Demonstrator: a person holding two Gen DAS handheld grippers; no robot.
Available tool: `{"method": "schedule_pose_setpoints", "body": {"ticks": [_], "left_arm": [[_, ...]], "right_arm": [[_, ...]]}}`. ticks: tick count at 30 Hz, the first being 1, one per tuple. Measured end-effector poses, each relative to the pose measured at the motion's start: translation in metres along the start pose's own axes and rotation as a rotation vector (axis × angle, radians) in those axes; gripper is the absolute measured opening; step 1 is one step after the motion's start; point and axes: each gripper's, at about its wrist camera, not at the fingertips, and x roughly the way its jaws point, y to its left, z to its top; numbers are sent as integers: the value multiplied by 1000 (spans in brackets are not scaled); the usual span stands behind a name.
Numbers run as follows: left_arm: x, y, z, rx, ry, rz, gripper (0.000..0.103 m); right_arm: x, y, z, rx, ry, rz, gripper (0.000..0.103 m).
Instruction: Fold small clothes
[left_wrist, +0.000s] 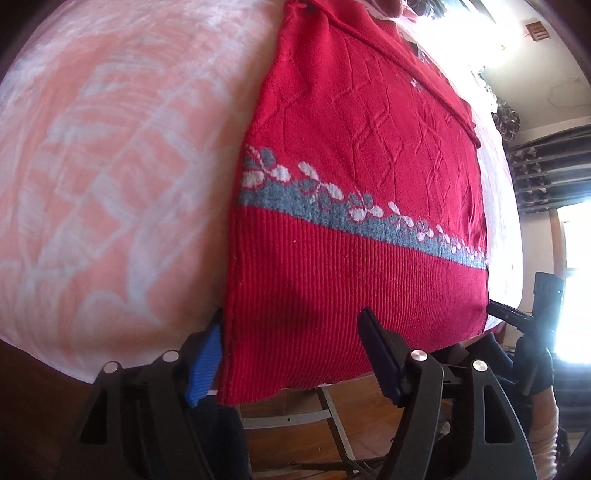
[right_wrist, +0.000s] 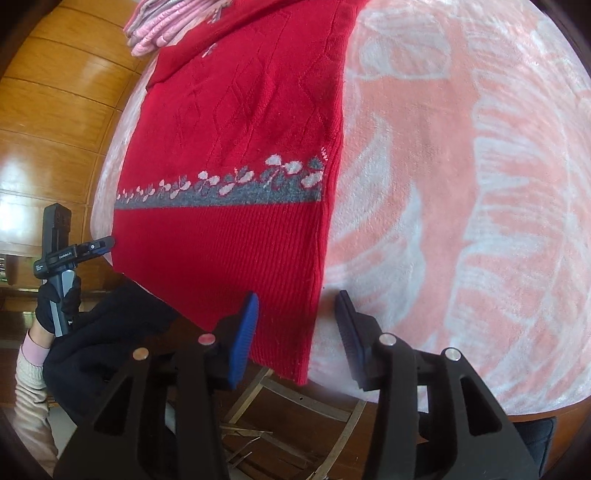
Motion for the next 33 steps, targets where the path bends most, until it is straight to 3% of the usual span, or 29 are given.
{"method": "schedule_pose_setpoints", "body": {"ticks": [2, 8, 11, 13, 15, 18, 21, 24, 29, 33], "left_arm": [[1, -1, 1, -1, 2, -20, 80], [2, -6, 0, 1, 4, -38, 78], [5, -11, 0, 25, 7, 32, 66], [3, -10, 0, 16, 2, 69, 51], [0, -3, 0, -12, -2, 61, 34], [-2, 9, 0, -78, -1, -31, 12], [-5, 8, 0, -79, -11, -67, 10], [-13, -2, 4, -89, -41, -170, 10], [-42, -22, 18, -69, -152, -291, 10], [-56, -23, 36, -118, -231, -337, 10]], "right_arm": [[1, -1, 0, 3, 3, 8, 47], [3, 2, -2, -2, 9, 32, 47], [7, 9, -3, -40, 5, -6, 40], [8, 11, -3, -42, 3, 0, 20], [7, 10, -3, -26, 9, 29, 8], [3, 11, -1, -11, 12, 50, 4], [-4, 17, 2, -3, 2, 88, 4], [-17, 26, 5, -13, -27, 134, 4], [-45, 29, 17, 20, -99, 229, 4], [-67, 21, 44, 69, -169, 241, 4]]}}
